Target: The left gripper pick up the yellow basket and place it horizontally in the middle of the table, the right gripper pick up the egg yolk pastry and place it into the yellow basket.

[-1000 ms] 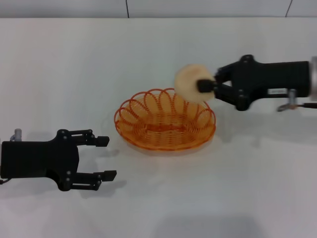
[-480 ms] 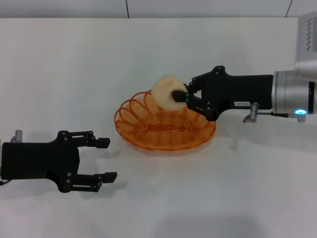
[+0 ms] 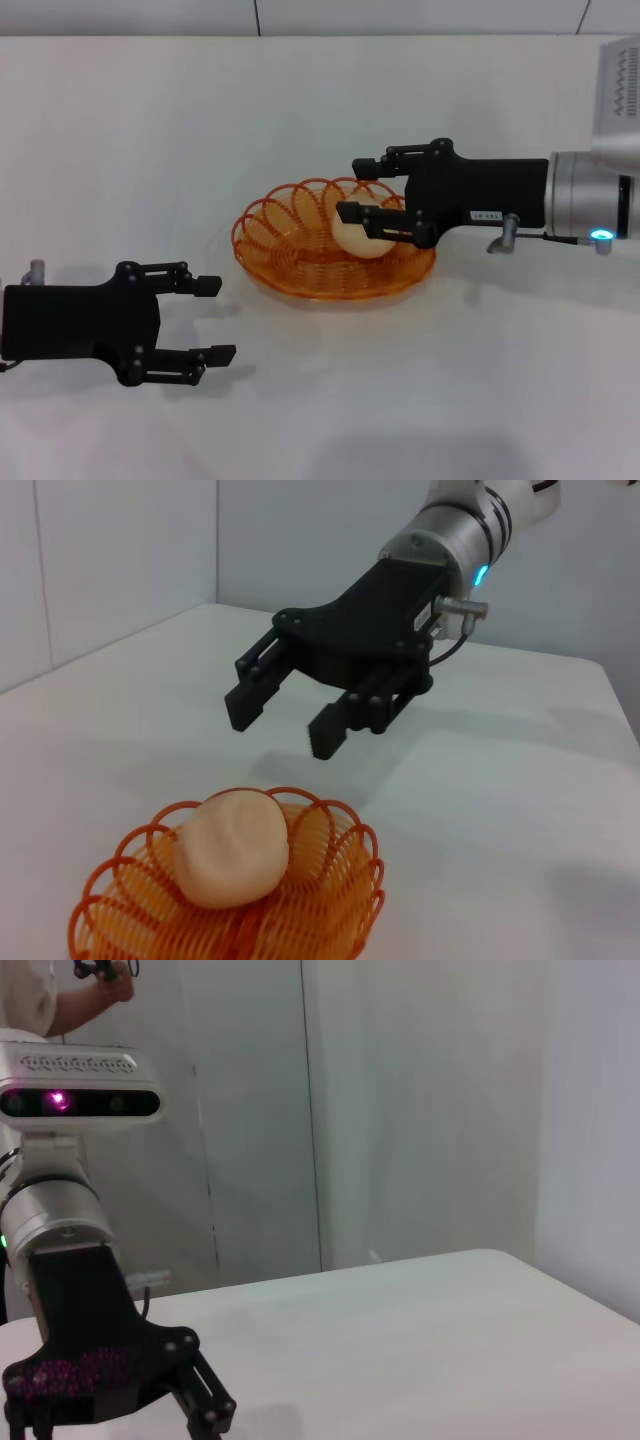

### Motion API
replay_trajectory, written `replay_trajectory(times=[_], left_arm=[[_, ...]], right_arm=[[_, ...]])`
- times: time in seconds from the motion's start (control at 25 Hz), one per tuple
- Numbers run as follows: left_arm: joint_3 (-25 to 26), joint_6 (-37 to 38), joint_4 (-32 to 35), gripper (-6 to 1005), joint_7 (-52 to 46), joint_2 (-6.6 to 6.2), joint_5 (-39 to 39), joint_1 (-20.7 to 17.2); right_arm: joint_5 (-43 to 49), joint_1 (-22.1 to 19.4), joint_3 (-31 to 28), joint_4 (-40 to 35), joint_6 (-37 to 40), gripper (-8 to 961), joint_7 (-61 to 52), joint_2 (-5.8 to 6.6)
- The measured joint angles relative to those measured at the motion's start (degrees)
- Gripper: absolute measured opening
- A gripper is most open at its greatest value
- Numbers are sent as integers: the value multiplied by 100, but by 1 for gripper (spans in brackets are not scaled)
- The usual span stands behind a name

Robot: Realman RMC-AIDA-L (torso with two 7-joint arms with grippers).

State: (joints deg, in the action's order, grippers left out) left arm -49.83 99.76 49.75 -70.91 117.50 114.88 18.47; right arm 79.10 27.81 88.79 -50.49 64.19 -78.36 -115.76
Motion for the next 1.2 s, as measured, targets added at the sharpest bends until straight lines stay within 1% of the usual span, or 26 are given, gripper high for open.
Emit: replay_trajectory(times=[0.08, 0.2, 0.28, 0.4, 0.52, 0.68, 0.8, 1.08, 1.2], left_arm=[[4, 0, 7, 772, 8, 0, 0, -27], [6, -1, 13, 772, 10, 0, -1, -33], [7, 0, 15, 772, 15, 0, -2, -29], [9, 0, 9, 772, 20, 0, -2, -11], [9, 0, 0, 772, 21, 0, -2, -10], [9, 0, 16, 772, 15, -17, -22, -22], [9, -1, 17, 772, 1, -33, -39, -11], [12, -41, -3, 772, -11, -44, -35, 56], [120, -43, -3, 772, -2, -41, -41, 97]], right_arm=[[-8, -45, -25, -19, 106, 409, 87, 14], [-31, -200, -279, -47, 586, 538, 385, 38], [-22, -319, -653, 0, 1075, 624, 572, 48], [15, -482, -1231, 208, 1660, 735, 871, 97], [145, -571, -1715, 519, 1922, 847, 1171, 144], [539, -669, -2004, 733, 2073, 866, 1253, 258], [767, -752, -2047, 762, 2093, 880, 1233, 303], [1227, -739, -2064, 848, 2116, 885, 1177, 319], [1268, -710, -2069, 937, 2116, 885, 1178, 323]])
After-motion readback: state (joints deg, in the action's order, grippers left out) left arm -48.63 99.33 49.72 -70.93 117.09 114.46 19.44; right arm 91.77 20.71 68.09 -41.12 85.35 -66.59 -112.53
